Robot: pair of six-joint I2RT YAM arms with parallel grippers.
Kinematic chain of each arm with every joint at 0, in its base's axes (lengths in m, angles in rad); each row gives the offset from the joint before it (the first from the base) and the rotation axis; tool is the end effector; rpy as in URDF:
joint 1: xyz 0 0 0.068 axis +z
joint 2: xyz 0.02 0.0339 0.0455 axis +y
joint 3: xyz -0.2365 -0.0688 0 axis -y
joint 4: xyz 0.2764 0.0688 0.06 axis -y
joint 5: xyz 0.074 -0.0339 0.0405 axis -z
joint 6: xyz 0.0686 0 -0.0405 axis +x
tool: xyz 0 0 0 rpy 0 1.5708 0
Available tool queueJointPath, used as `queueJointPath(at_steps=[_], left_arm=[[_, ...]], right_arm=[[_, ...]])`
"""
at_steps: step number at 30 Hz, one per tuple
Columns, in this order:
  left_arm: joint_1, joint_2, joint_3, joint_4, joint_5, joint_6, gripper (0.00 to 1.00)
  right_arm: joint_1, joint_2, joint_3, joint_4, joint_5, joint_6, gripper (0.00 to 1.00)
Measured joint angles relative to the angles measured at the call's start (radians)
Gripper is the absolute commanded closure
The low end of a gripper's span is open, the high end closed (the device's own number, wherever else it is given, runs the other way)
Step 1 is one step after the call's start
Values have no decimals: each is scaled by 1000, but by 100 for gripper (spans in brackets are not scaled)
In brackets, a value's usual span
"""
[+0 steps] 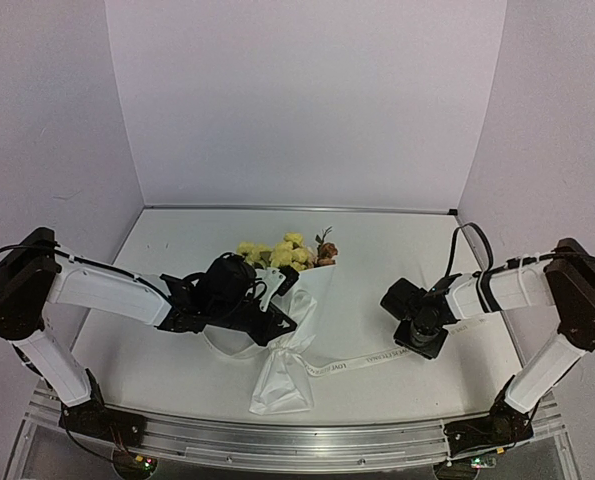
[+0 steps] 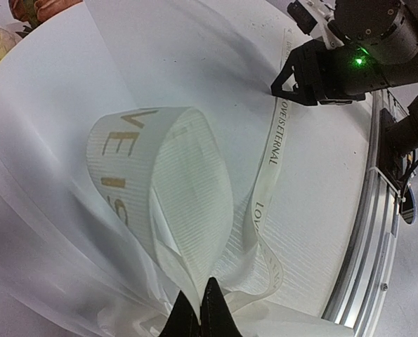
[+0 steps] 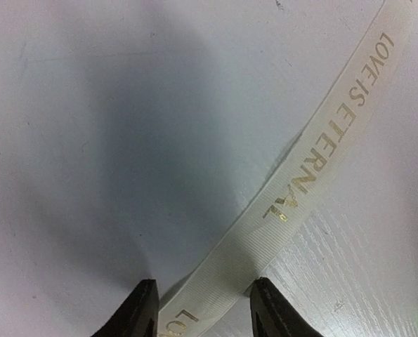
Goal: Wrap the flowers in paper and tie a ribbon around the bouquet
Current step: Cross the half-tied ribbon over the folded bouquet.
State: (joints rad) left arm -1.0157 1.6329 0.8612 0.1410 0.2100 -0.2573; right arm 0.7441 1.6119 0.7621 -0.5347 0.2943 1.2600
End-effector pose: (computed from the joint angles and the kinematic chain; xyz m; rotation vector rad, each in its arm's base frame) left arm 0.1926 -0.3378 0.1166 0.9850 2.1326 -0.9071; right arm 0.2218 0.1771 0.0446 0.7503 2.6922 -0.0031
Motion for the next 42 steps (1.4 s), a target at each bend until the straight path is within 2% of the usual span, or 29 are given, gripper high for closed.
queueJointPath(at_steps=[5, 6, 16, 24, 29, 36, 42], left_arm=[[0, -27, -15, 2, 1, 6, 100], [0, -37, -21, 3, 3, 7, 100], [0, -58, -68, 43, 50, 83, 100], [-1, -83, -111, 109, 87, 205, 100], [-17, -94, -123, 139, 99, 276, 100], [-38, -74, -123, 143, 102, 347, 100], [-39, -57, -136, 190, 80, 362, 100]], right_arm=[[0, 16, 4, 26, 29, 17, 98], [0, 17, 3, 32, 33, 20, 100], [-2, 8, 58, 8, -6, -40, 100], [38, -2, 409, -37, -65, -172, 100], [74, 46, 615, -38, -113, -224, 100], [123, 184, 812, -43, -227, -240, 100], [151, 266, 881, 9, -405, -222, 100]])
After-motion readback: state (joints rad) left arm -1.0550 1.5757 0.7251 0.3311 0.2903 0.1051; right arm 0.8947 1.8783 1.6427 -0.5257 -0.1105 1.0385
